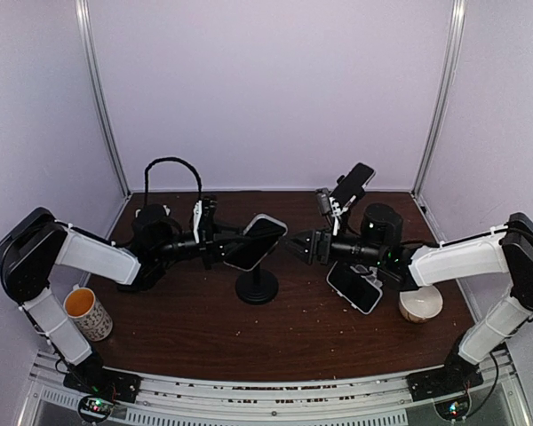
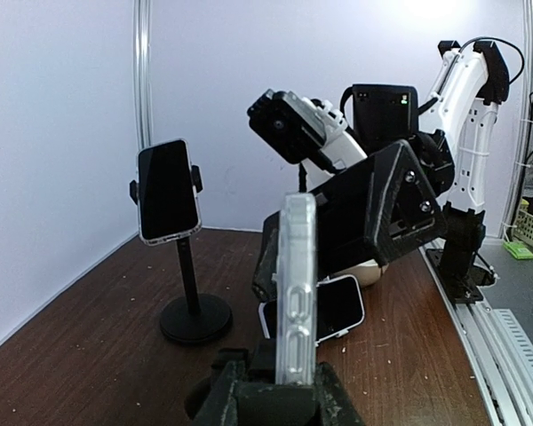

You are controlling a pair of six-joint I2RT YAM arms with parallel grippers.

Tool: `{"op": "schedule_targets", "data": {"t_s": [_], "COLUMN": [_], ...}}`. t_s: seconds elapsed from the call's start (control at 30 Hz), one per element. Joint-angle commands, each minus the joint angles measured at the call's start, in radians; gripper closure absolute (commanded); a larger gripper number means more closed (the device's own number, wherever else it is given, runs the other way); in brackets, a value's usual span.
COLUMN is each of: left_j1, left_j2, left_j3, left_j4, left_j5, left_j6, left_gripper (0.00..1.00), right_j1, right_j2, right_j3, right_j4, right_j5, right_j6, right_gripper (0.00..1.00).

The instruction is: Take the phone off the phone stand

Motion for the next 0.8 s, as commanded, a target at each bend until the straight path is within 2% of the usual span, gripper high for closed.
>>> {"op": "schedule_targets", "data": {"t_s": [0.0, 0.13, 0.2, 0.3, 0.37, 0.77], "left_j1": [-0.012, -0.012, -0.012, -0.012, -0.012, -0.012], "left_j2": [0.079, 0.084, 0.077, 0.074, 0.075, -0.019], "left_j3": [-0.050, -0.052, -0.051, -0.042, -0.044, -0.072], "left_j4": [-0.174, -0.177, -0.193, -0.228, -0.232, -0.331], "left_j5": [0.041, 0.036, 0.024, 0.019, 0.018, -0.065], "left_j6": [-0.082, -0.086, -0.085, -0.073, -0.071, -0.051], "left_gripper": [1.00, 1.00, 0.97, 0.94, 0.91, 0.62], "right_j1": [0.017, 0.026, 0.029, 0.032, 0.033, 0.031], "right_j2": [0.048, 0.080, 0.089, 0.105, 0.119, 0.105], "right_j3": [0.057, 0.101, 0.110, 0.132, 0.148, 0.171], "right_j4": [0.082, 0.053, 0.054, 0.051, 0.053, -0.032], "right_j5": [-0.073, -0.089, -0.098, -0.123, -0.137, -0.172], "right_j6": [-0.012, -0.018, -0.020, -0.014, -0.001, -0.027], "right_gripper": [0.15, 0.25, 0.31, 0.45, 0.49, 0.75]}}
